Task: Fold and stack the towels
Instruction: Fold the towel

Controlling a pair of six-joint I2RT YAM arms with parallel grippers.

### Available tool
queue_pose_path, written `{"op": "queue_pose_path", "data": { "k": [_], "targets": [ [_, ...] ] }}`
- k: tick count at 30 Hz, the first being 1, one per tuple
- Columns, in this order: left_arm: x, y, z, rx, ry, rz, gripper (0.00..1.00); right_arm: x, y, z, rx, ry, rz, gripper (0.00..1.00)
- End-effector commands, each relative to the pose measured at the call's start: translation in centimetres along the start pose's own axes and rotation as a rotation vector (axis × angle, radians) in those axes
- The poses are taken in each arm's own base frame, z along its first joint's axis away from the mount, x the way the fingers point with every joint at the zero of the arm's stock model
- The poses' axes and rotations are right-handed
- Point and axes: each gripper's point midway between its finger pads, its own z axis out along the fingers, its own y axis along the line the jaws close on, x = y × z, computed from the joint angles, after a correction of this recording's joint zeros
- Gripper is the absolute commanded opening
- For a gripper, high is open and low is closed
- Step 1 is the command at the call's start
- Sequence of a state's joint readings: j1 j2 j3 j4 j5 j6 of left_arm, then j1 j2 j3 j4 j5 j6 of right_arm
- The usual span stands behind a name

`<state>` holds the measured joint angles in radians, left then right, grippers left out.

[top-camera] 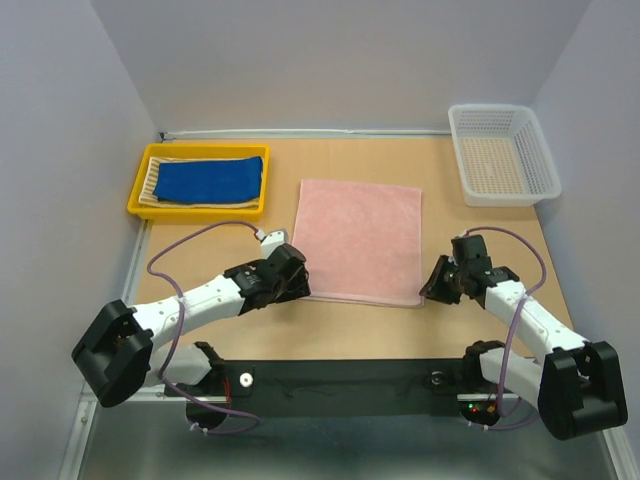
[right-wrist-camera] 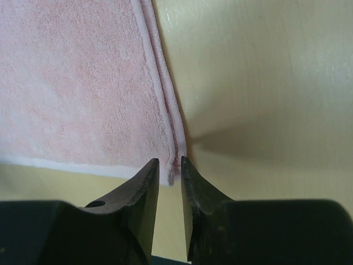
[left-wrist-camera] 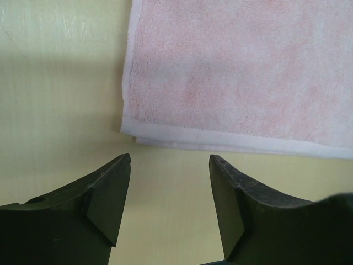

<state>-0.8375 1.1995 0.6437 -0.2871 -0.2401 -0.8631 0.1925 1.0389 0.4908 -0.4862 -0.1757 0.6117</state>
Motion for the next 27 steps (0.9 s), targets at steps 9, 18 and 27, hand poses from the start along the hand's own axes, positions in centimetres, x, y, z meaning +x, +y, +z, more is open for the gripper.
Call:
{"op": "queue_pose_path", "data": {
  "k": [9, 18, 27],
  "targets": [
    [-0.1, 0.1, 0.6, -0.022, -0.016, -0.015, 0.70, 1.5, 0.7, -0.3, -0.017, 0.072, 0.024, 0.29],
    [-0.3, 0.0, 0.7, -0.023, -0.024, -0.011, 0.70, 2.1, 0.3, 0.2, 0.008, 0.096, 0.024, 0.30],
    [-0.2, 0.2, 1.0, -0.030, -0.021, -0.004, 0.70, 2.0, 0.5, 0.4, 0.003, 0.099, 0.023, 0.28]
  ]
}}
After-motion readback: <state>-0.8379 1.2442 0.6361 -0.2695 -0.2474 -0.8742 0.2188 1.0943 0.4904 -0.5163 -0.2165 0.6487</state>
